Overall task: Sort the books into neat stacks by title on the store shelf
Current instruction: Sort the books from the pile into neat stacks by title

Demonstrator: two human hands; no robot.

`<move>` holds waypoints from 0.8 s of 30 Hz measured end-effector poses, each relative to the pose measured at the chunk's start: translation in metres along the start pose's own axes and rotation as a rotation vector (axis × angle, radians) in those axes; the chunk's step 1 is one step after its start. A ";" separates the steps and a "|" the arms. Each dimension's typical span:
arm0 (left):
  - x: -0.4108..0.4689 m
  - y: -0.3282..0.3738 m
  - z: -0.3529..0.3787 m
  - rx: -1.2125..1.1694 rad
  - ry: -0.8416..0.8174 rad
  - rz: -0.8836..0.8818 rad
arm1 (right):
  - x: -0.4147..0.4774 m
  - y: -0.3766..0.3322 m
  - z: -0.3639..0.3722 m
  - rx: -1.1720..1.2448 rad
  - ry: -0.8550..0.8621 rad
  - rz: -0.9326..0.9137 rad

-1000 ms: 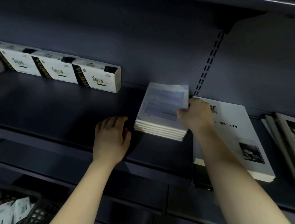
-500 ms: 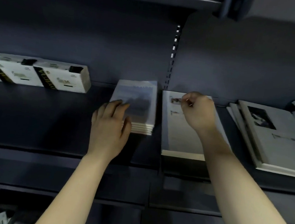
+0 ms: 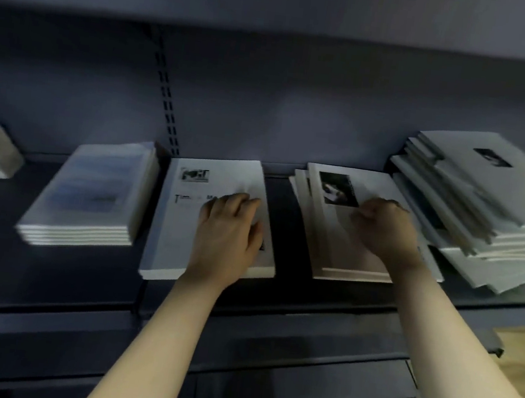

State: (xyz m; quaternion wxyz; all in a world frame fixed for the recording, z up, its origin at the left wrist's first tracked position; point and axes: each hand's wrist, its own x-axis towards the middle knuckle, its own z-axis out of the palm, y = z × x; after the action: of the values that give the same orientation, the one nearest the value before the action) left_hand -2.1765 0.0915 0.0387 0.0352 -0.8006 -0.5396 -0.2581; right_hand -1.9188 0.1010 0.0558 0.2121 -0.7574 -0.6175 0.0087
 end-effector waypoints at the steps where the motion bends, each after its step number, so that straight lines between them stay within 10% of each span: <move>1: 0.003 0.010 0.004 0.004 -0.007 0.012 | 0.000 0.009 -0.005 -0.009 0.004 0.000; 24: 0.013 0.089 0.048 0.042 -0.065 -0.054 | 0.001 0.070 -0.036 0.086 -0.112 0.196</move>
State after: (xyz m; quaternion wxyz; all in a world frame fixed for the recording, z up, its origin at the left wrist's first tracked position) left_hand -2.0764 0.0817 0.0231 0.0274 -0.7927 -0.5673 -0.2215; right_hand -1.8436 0.0808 0.0655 0.2074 -0.8026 -0.5507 0.0981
